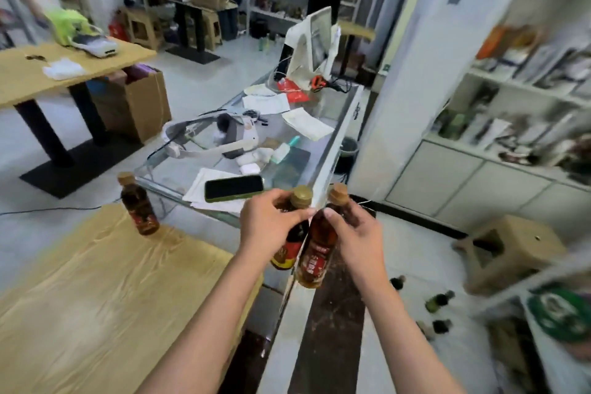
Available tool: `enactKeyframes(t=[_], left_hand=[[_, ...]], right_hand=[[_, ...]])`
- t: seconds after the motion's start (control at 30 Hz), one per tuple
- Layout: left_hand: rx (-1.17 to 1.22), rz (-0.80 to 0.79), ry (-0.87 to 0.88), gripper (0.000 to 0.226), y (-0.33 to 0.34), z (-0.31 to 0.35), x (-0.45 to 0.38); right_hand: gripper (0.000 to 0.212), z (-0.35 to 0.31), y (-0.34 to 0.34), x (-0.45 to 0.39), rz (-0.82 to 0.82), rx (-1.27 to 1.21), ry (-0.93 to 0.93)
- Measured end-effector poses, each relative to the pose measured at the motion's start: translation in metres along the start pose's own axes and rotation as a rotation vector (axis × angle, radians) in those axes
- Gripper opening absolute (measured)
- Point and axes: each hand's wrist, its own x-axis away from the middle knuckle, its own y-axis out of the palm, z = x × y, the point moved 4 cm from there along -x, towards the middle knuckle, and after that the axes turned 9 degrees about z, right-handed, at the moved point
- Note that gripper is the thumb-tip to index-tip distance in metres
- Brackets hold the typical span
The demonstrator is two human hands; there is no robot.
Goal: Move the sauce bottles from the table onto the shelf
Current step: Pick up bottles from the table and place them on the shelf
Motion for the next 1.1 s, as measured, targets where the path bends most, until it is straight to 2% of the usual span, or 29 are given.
enactKeyframes(t=[0.17, 0.33, 0.43, 0.57, 0.73, 0.87, 0.93, 1.1], left_hand=[[-0.017, -0.089, 0.139, 0.036, 0.089, 0.075, 0.038], [0.003, -0.228, 0.235, 0.046, 0.204, 0.139, 0.099], [0.021, -0.279, 0.257, 0.046, 0.266, 0.173, 0.14], [0.05, -0.367, 0.31, 0.033, 0.352, 0.221, 0.201], [0.128, -0.438, 0.378, 0.038, 0.453, 0.273, 0.26], [0.169, -0.465, 0.407, 0.039, 0.519, 0.314, 0.293], [0.199, -0.502, 0.405, 0.035, 0.549, 0.338, 0.302], [0.308, -0.564, 0.472, 0.045, 0.625, 0.401, 0.303]], right_hand=[[0.014, -0.031, -0.121, -0.007, 0.141, 0.025, -0.073], [0.008, -0.049, -0.261, 0.002, 0.323, 0.086, -0.113], [0.01, -0.054, -0.341, 0.011, 0.404, 0.113, -0.128], [0.011, -0.072, -0.447, 0.025, 0.513, 0.17, -0.168], [0.017, -0.083, -0.568, 0.028, 0.601, 0.267, -0.185], [0.024, -0.1, -0.64, 0.021, 0.694, 0.304, -0.209], [0.022, -0.113, -0.671, 0.01, 0.732, 0.326, -0.22], [0.01, -0.142, -0.743, -0.028, 0.853, 0.361, -0.301]])
